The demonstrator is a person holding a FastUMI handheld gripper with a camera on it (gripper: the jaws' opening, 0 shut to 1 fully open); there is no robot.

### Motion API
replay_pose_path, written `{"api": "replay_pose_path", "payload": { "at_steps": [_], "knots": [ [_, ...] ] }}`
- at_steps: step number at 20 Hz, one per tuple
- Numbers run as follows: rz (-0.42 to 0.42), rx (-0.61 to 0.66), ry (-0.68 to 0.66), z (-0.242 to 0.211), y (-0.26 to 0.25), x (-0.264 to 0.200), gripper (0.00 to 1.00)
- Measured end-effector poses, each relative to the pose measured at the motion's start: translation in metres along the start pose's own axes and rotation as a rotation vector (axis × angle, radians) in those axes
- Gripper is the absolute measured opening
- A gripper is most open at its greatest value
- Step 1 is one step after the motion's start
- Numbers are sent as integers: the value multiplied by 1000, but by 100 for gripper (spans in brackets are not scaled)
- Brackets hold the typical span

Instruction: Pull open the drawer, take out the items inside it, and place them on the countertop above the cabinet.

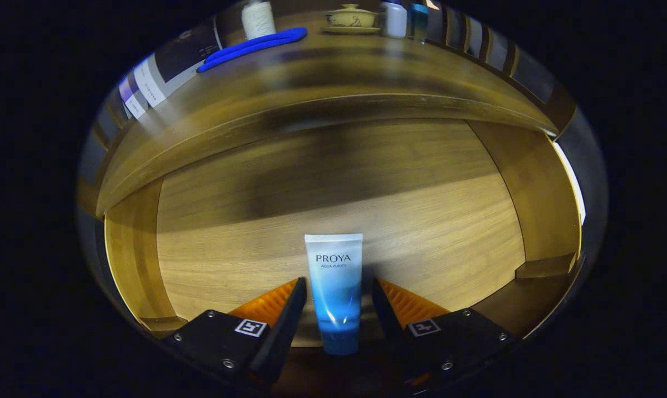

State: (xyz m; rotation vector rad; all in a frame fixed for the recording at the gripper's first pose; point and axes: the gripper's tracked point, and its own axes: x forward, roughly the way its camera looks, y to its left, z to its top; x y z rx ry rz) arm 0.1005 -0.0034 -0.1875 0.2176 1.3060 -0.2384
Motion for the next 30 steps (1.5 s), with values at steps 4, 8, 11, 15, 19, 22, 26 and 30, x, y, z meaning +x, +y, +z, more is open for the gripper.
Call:
{"api": "replay_pose_path", "payload": {
  "at_steps": [4, 8, 11, 15, 19, 22, 26, 30],
  "knots": [
    [-7, 26, -10, 3, -6, -7, 64],
    [-10, 12, -50, 2, -6, -3, 51],
    [2, -20, -90, 4, -4, -6, 45],
    [-6, -59, -198, 11, -5, -13, 45],
    [41, -111, -295, 17, 11, -18, 45],
    [57, -142, -371, 24, 18, -25, 45],
    [66, -123, -482, 38, 20, -45, 45],
    [62, -111, -574, 51, 13, -66, 45]
  ]
}}
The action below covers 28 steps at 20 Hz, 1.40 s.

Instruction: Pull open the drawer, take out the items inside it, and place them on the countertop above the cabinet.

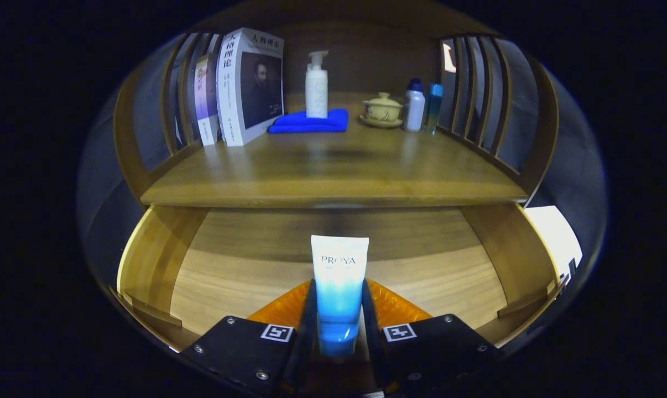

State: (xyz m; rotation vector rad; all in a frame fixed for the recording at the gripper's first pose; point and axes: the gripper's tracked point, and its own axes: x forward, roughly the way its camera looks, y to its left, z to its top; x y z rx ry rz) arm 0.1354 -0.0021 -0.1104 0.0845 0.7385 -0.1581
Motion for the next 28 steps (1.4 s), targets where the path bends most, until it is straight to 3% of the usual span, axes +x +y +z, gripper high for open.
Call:
{"api": "replay_pose_path", "payload": {
  "at_steps": [7, 18, 28],
  "knots": [
    [1, 14, -129, 54, -10, -20, 45],
    [73, -26, -197, 143, 0, 19, 45],
    [133, -29, -188, 158, 6, 59, 55]
  ]
}}
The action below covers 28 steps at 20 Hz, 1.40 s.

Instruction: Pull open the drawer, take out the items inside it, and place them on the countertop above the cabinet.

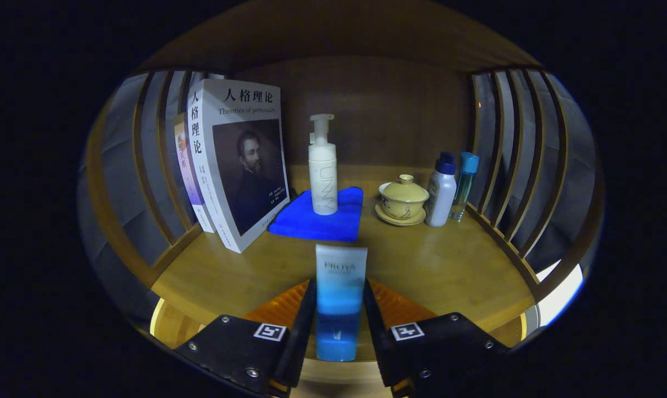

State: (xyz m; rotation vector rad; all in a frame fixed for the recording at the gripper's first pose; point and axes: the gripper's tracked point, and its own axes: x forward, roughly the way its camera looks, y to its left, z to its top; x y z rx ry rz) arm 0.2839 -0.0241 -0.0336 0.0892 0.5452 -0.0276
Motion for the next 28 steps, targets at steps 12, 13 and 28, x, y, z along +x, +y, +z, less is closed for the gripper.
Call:
{"api": "replay_pose_path", "payload": {
  "at_steps": [12, 13, 28],
  "knots": [
    [-14, -79, -282, 10, 9, -99, 95],
    [-9, -86, -315, 9, 13, -111, 95],
    [20, -47, -526, -74, 39, -237, 94]
  ]
}}
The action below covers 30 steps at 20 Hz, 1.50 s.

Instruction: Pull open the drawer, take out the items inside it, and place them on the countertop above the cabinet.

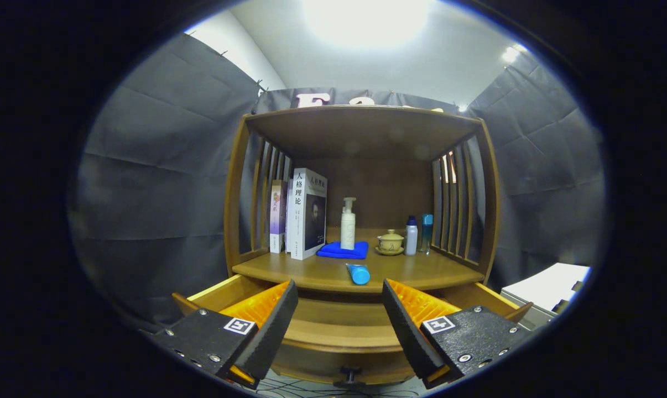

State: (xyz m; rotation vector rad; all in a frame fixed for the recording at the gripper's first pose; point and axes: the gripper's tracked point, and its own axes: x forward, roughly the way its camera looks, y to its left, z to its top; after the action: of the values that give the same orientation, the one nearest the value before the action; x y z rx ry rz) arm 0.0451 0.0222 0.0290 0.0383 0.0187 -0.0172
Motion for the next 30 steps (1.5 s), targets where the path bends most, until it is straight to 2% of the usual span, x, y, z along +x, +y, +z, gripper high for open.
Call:
{"api": "replay_pose_path", "payload": {
  "at_steps": [5, 10, 16, 19, 30],
  "knots": [
    [10, 35, 43, -40, 2, -23, 94],
    [-35, 64, 79, -64, -13, -39, 94],
    [-18, 0, 168, -97, -8, -43, 95],
    [-7, 14, 200, -111, -3, -40, 95],
    [-57, 45, 198, -112, -9, -23, 93]
  ]
}}
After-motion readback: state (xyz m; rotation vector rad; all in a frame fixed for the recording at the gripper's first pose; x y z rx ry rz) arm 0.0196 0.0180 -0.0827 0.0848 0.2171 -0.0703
